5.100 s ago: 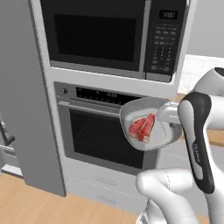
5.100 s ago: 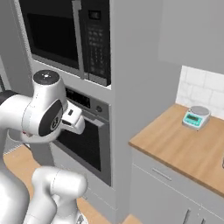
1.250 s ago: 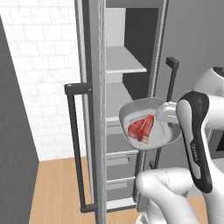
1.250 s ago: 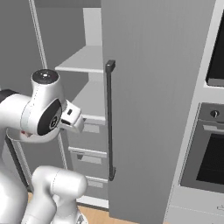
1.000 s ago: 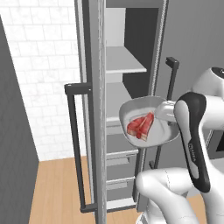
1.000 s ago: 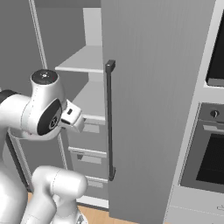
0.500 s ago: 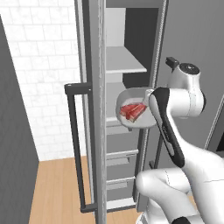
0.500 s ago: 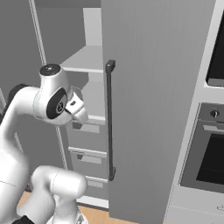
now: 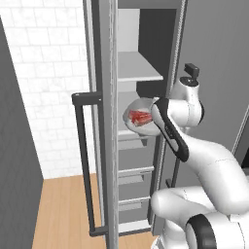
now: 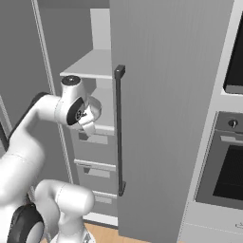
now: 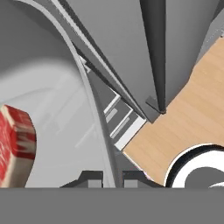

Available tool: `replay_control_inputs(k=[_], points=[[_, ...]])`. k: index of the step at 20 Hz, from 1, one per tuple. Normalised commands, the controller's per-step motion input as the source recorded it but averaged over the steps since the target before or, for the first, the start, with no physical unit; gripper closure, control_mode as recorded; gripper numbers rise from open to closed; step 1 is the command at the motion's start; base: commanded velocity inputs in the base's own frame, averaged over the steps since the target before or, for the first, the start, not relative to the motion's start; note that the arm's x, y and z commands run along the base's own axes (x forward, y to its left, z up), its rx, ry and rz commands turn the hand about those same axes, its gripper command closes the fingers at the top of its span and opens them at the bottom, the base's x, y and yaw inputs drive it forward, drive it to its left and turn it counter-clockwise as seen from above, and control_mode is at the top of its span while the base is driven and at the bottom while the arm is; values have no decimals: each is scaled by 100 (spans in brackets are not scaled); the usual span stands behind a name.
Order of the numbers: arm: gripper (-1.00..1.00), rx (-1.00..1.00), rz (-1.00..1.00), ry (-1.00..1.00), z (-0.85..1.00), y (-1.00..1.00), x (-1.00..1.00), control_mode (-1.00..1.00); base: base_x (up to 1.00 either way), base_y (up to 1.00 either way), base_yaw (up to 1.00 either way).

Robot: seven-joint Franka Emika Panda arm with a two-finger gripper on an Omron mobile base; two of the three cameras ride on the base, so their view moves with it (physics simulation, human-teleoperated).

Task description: Take the meat container that has the steak and place it on the second highest rack of the freezer. Then take the vegetable container that has the bell peppers and place it on the highest rack of the freezer.

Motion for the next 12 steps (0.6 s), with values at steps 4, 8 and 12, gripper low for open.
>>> replay_control_inputs(k=[4,8,12], points=[[100,4,-26,0,-38,34,63,-100,0,0,0],[100,4,-17,0,-25,43,44,-100,0,0,0],[100,3,-10,0,-5,17,24,-100,0,0,0]])
